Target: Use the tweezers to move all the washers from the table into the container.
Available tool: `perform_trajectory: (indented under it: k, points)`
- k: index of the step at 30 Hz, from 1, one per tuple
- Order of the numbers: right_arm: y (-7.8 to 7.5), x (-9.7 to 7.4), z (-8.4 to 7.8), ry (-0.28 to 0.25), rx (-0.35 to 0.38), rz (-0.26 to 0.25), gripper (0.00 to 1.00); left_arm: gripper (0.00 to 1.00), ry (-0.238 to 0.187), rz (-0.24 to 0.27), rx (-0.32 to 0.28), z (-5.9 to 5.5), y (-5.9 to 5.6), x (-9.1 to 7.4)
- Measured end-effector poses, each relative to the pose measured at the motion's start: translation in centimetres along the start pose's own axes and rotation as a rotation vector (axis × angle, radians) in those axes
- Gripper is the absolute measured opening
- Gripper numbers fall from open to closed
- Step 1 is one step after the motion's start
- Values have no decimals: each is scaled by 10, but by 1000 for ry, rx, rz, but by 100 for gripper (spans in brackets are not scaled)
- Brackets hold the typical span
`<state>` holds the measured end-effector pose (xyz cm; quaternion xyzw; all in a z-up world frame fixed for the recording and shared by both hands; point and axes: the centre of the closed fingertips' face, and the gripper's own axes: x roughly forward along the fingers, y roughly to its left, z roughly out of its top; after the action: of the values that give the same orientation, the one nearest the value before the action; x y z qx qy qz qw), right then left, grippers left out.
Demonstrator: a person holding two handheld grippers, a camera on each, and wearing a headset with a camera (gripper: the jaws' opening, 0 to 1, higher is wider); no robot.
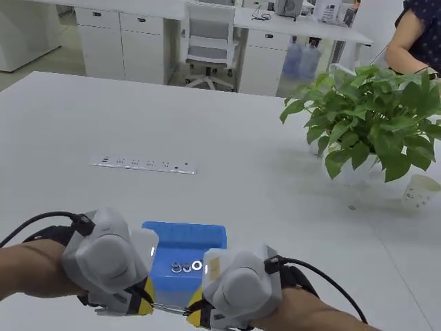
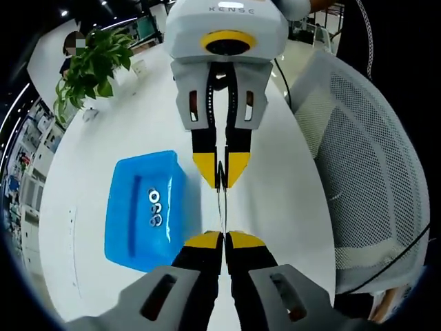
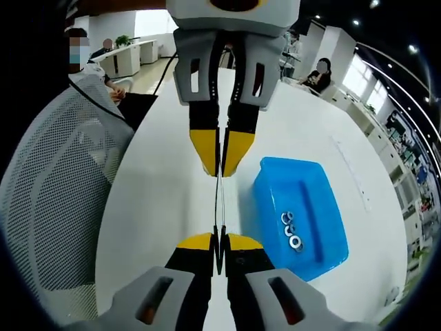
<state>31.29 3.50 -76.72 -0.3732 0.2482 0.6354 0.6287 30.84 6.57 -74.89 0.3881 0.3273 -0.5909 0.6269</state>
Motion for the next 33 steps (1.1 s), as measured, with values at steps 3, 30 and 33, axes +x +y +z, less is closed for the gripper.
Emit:
perform_trajectory:
  k: [3, 30, 33]
  points:
    - [3, 3, -4, 4, 10, 7, 6, 6, -2, -11, -8, -1, -3, 6]
    - [7, 30, -27, 34, 93, 43, 10, 7, -5, -41, -79, -17, -6, 35]
    - [8, 33, -28, 37, 94, 47, 10, 7, 2, -46, -82, -19, -7, 36]
